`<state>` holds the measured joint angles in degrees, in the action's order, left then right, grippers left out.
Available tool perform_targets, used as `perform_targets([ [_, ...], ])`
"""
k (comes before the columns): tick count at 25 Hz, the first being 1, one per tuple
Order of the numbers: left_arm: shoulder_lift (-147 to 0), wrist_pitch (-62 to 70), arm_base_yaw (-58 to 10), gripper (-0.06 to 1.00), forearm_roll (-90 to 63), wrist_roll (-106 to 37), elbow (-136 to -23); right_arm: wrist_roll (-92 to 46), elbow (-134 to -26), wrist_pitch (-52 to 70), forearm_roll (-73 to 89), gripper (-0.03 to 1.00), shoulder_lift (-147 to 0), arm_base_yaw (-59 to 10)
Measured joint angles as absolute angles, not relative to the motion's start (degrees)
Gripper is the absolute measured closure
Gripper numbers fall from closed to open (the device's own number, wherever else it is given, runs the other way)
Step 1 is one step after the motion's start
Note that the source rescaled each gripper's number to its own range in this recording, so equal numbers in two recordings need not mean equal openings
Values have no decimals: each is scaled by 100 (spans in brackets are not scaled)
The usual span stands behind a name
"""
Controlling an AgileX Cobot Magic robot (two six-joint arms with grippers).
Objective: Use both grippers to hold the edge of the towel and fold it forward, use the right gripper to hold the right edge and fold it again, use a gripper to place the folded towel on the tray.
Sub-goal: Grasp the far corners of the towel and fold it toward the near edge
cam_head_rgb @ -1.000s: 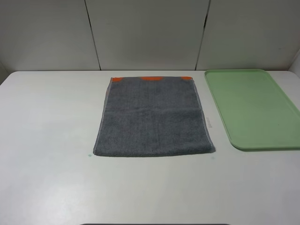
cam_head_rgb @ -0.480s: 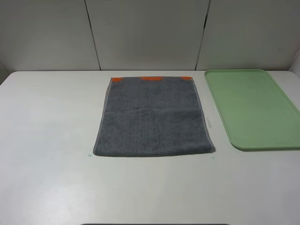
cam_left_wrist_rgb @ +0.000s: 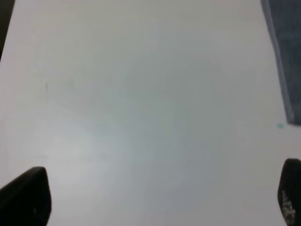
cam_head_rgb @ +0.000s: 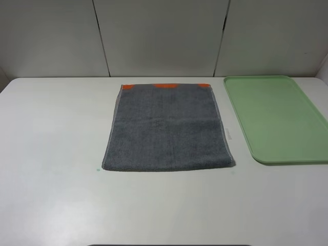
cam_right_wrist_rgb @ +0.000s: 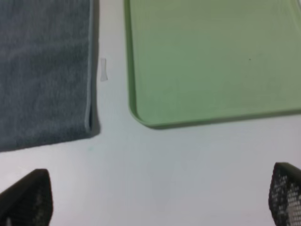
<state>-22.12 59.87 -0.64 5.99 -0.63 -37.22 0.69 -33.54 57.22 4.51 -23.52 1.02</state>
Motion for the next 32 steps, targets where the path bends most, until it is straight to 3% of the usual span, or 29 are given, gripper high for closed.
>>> perform_targets([
  [6,-3639,5900,-146,-1,411,-1219,-4077,-532,-3846,5534,451,-3,-3769,102],
  [18,-5574,4932,-1514,0,357,-2456,-4432,-1791,-5304,5135,465,-3,-6483,6],
  [32,-6730,4246,-1662,3,-51,-3848,-4500,-3138,-5878,4631,488,-3,-8429,-2026],
])
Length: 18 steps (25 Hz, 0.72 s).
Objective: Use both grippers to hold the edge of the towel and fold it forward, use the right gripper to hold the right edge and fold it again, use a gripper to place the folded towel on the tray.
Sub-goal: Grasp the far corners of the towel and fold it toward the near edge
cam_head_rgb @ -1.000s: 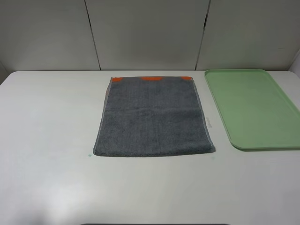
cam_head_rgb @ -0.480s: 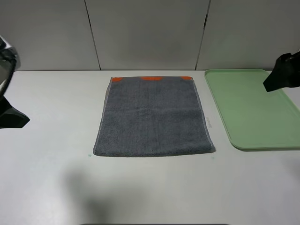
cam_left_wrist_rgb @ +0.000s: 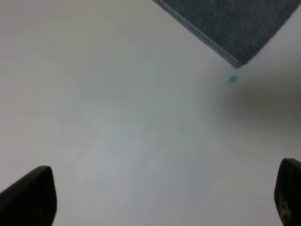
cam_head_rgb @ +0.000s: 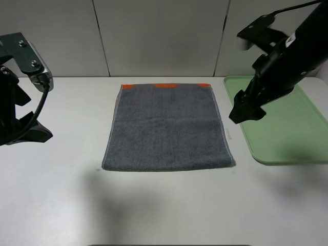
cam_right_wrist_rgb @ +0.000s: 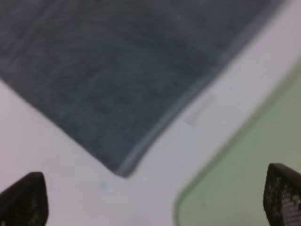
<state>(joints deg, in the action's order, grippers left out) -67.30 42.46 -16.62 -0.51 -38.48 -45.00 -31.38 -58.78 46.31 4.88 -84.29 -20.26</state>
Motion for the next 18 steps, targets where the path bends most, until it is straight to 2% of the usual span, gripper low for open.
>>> perform_targets([
  [8,-6757,4148,-2173,3,-260,-4577,-4500,-3652,-5878,4442,342,-3,-9100,-2902],
  [18,-6828,4132,-2331,3,-280,-5054,-4495,-4243,-5878,4071,34,-3,-9279,-3045],
])
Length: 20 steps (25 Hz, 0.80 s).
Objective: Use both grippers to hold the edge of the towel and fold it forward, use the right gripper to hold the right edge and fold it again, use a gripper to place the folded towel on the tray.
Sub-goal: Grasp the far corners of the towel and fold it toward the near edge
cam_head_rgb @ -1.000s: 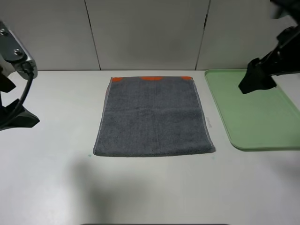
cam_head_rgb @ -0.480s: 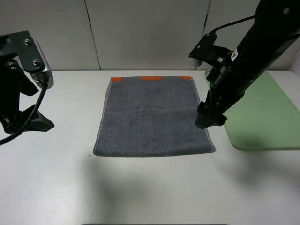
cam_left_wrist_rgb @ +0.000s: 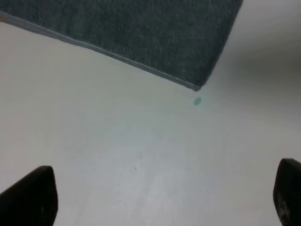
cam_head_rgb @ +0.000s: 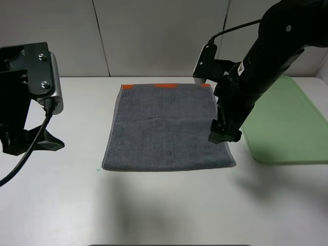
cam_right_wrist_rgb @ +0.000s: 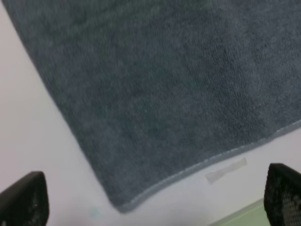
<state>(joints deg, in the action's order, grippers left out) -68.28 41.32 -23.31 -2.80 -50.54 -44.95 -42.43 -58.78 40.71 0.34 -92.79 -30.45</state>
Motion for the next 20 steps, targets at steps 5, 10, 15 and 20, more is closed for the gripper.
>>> perform_targets([
  [5,-7458,4137,-2338,3,-280,-5190,-4438,-4713,-5878,4071,-333,-3,-9358,-3045],
  [10,-8114,4132,-2338,3,-275,-5632,-4438,-5335,-5878,4066,-461,-3,-9479,-3045],
  [15,-8587,4089,-2338,3,-251,-6016,-4438,-5571,-5878,4072,-454,-3,-9843,-3045],
  [20,-8685,3861,-2338,3,-251,-6434,-4438,-5663,-5878,4061,-449,-3,-10130,-3045],
])
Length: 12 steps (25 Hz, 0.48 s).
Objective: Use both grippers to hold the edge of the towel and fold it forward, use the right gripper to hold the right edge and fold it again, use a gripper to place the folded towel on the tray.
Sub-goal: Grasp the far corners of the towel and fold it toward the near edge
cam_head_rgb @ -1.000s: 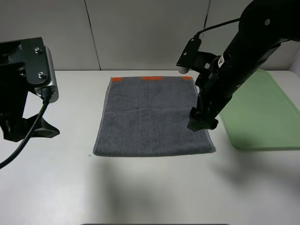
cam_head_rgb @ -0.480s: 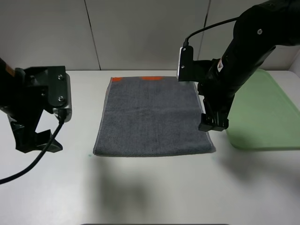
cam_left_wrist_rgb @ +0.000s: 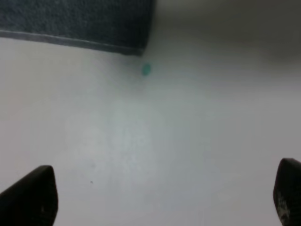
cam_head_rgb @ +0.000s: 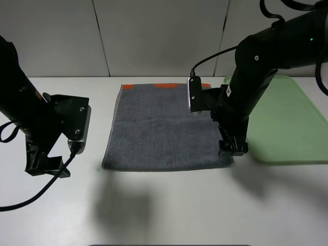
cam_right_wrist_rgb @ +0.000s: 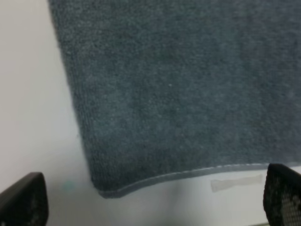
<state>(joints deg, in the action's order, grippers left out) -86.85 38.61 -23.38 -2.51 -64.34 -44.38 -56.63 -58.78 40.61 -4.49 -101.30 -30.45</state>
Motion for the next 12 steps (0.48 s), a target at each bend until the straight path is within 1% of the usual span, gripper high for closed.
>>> perform_targets([
  [12,-8685,3589,-2338,4,-251,-6730,-4438,-6392,-5861,3987,-437,-3,-10338,-3045],
])
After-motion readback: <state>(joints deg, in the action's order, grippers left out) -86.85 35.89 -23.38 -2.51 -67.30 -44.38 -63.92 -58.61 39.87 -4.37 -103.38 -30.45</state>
